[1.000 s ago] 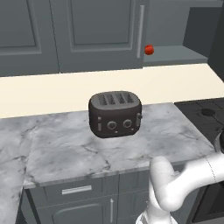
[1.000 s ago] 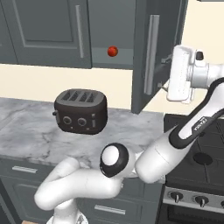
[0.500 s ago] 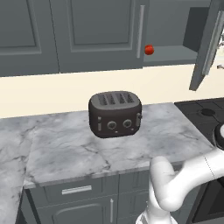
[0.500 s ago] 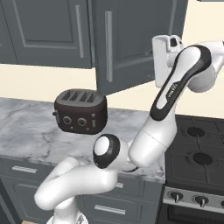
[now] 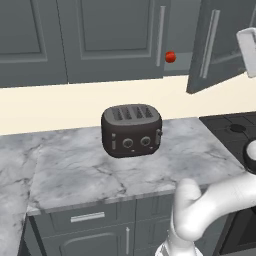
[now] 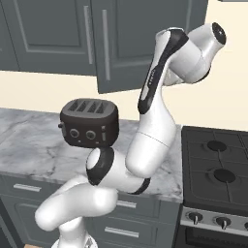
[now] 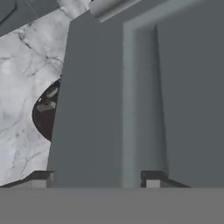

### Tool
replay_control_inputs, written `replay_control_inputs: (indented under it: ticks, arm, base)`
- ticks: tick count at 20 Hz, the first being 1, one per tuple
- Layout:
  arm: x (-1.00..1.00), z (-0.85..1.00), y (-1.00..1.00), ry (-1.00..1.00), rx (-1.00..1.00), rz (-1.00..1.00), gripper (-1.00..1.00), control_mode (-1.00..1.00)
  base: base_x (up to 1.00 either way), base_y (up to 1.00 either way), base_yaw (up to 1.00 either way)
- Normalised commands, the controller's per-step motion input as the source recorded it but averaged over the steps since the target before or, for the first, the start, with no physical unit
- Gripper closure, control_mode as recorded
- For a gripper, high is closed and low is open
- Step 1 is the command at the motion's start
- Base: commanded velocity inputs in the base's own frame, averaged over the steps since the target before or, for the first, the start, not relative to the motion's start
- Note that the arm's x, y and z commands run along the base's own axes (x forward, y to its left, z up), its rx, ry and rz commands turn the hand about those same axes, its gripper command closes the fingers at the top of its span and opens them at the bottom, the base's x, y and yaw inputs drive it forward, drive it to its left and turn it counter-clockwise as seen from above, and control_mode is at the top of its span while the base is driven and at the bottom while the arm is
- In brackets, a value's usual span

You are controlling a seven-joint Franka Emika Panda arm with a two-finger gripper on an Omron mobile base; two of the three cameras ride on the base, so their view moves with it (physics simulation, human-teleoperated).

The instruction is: Pick the apple from the counter and place it in the cabinet. Then close the cabinet.

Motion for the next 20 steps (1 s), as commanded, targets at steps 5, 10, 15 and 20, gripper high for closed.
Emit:
replay_control_inputs:
  ticks: [5, 10, 15, 20]
  arm:
    - [1.00, -1.00, 0.53, -0.28, -0.03, -0.44, -1.00, -1.00]
    - [1.00, -1.00, 0.55, -0.28, -0.08, -0.42, -1.00, -1.00]
    - [1.00, -0.88, 0.50, -0.15, -0.04, -0.38, -1.00, -1.00]
    - [1.00, -0.37, 0.14, -0.01, 0.00, -0.32, -1.00, -1.00]
  base:
    - [0.00, 0.00, 0.00]
    - [0.00, 0.00, 0.00]
    - [0.00, 0.00, 0.00]
    - [0.00, 0.00, 0.00]
